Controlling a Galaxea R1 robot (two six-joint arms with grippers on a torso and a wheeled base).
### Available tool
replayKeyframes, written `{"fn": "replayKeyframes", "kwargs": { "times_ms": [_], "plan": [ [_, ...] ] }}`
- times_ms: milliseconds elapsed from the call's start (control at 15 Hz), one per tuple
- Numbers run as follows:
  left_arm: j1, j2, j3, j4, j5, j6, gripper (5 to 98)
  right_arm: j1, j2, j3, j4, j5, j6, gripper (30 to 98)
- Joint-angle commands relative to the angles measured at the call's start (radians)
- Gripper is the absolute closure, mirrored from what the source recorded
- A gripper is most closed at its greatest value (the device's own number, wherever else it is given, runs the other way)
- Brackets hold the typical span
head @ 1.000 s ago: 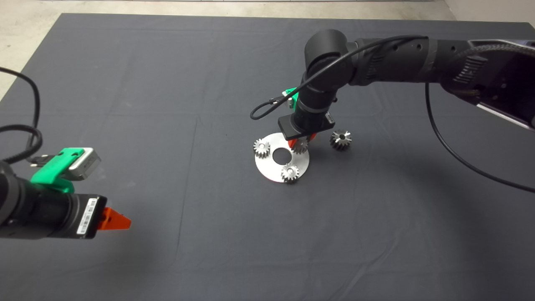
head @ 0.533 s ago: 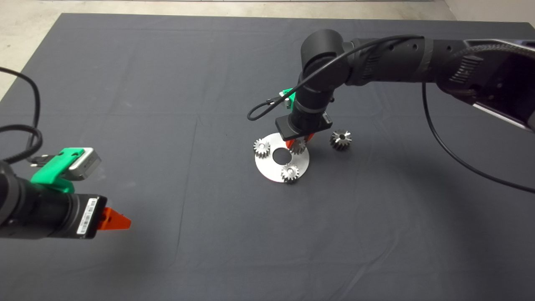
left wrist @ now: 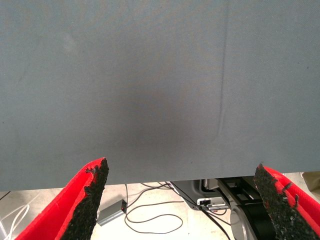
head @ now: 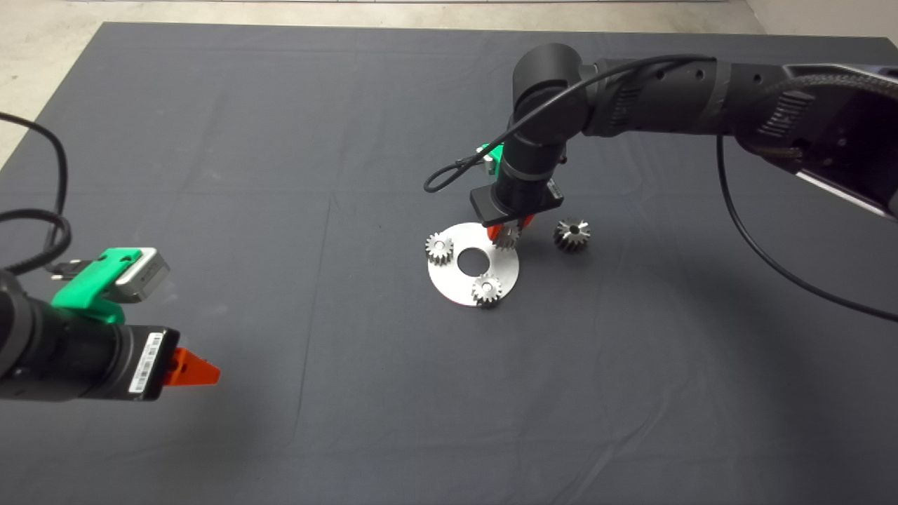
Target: Remove an incorrectly installed larger gear and replace it with the correct smaller gear
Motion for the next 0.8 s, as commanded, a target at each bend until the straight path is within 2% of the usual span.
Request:
{"fn": "replayKeyframes", "kwargs": {
  "times_ms": [0, 733],
  "plan": [
    [-0.002, -0.001, -0.002, 0.002, 0.003, -0.001, 29.2, 0.033, -0.011, -0.031, -0.046, -0.095, -0.032, 93.4],
    [-0.002, -0.001, -0.004, 0.002, 0.003, -0.001, 29.2, 0.026, 0.036, -0.041, -0.047, -0.089, -0.025, 93.4]
  ]
}}
